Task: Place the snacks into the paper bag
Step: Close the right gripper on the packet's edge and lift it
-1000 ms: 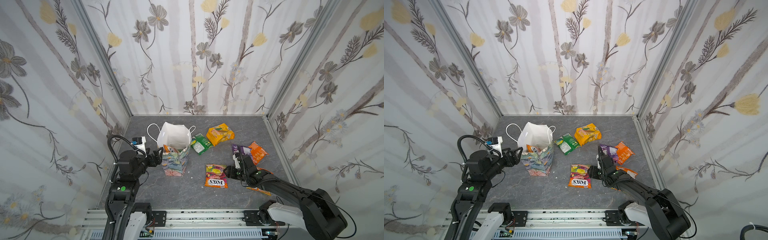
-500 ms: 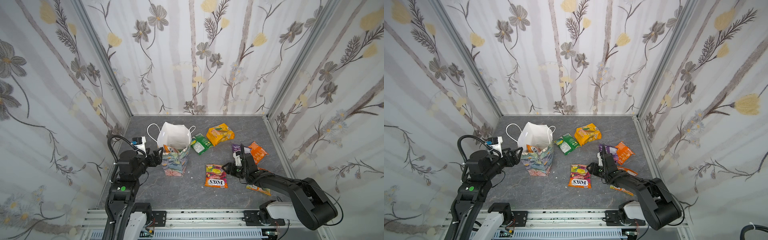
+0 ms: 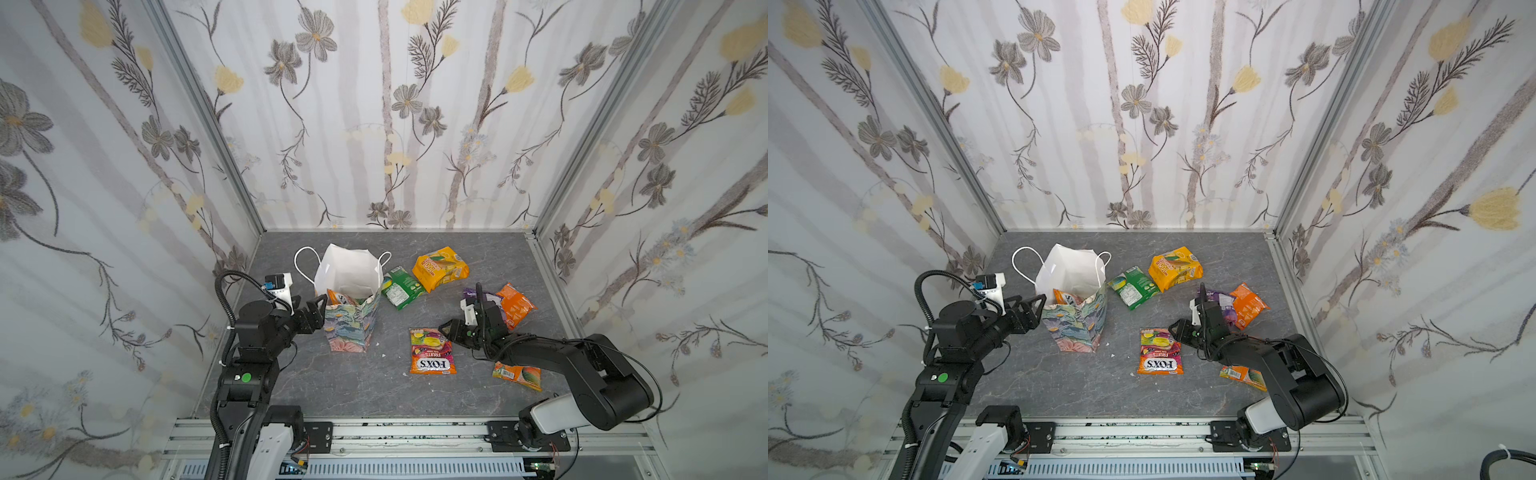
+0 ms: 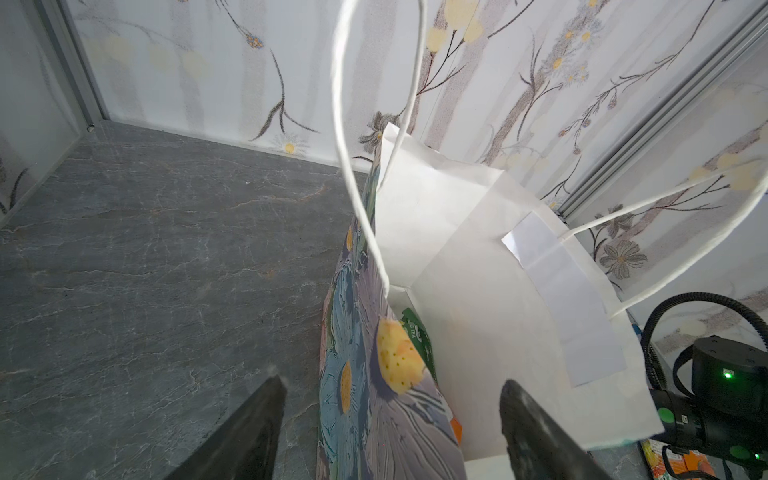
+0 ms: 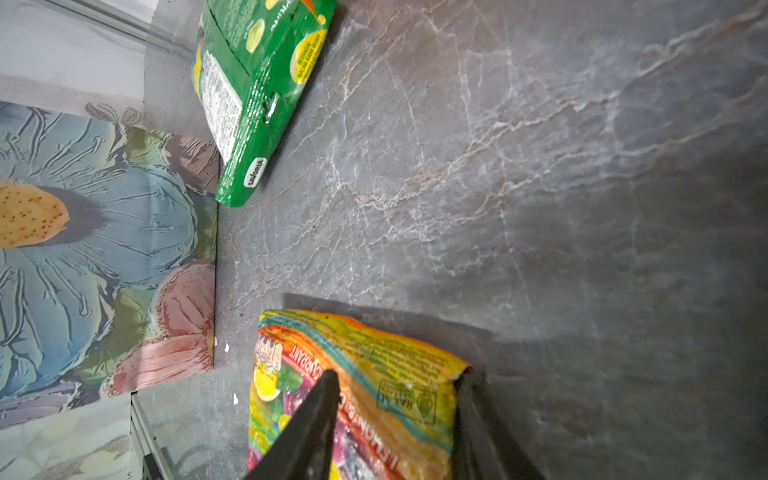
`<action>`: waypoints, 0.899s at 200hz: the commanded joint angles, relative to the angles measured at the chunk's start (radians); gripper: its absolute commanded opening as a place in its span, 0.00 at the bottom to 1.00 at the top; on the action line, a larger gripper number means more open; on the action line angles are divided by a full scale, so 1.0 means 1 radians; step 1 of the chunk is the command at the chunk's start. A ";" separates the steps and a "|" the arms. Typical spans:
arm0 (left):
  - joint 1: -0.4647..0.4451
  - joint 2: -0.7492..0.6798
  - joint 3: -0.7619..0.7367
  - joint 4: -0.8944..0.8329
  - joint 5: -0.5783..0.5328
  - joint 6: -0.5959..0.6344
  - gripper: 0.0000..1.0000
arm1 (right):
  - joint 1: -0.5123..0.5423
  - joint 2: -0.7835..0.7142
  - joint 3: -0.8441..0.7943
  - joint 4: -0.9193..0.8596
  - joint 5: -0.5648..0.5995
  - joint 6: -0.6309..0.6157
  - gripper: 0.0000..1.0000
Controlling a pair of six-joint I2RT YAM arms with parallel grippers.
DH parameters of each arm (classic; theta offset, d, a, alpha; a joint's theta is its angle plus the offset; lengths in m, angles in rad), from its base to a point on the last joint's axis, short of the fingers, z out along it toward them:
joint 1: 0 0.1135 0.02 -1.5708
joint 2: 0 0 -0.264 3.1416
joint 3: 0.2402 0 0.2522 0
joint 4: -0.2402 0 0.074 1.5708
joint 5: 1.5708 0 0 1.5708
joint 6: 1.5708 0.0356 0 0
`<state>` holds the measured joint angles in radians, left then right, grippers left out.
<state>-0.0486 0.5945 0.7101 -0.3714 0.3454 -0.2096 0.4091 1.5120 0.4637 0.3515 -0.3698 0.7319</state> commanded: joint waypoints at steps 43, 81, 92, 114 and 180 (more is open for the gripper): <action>0.000 -0.003 -0.003 0.035 0.007 -0.001 0.81 | -0.001 0.058 0.046 0.022 0.005 -0.002 0.13; 0.000 -0.003 -0.002 0.035 0.008 -0.001 0.81 | -0.002 0.060 0.050 0.069 -0.044 0.009 0.00; 0.000 -0.004 -0.003 0.034 0.007 -0.001 0.81 | -0.003 0.047 0.053 0.072 -0.058 0.008 0.00; 0.000 -0.004 -0.002 0.034 0.006 -0.001 0.81 | -0.002 -0.006 0.057 0.060 -0.061 0.000 0.00; 0.000 -0.005 -0.002 0.035 0.006 -0.001 0.81 | -0.001 -0.148 0.114 -0.033 -0.071 -0.040 0.00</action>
<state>-0.0486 0.5896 0.7101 -0.3717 0.3454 -0.2096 0.4057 1.3991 0.5549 0.3351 -0.4225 0.7136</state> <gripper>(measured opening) 0.807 0.050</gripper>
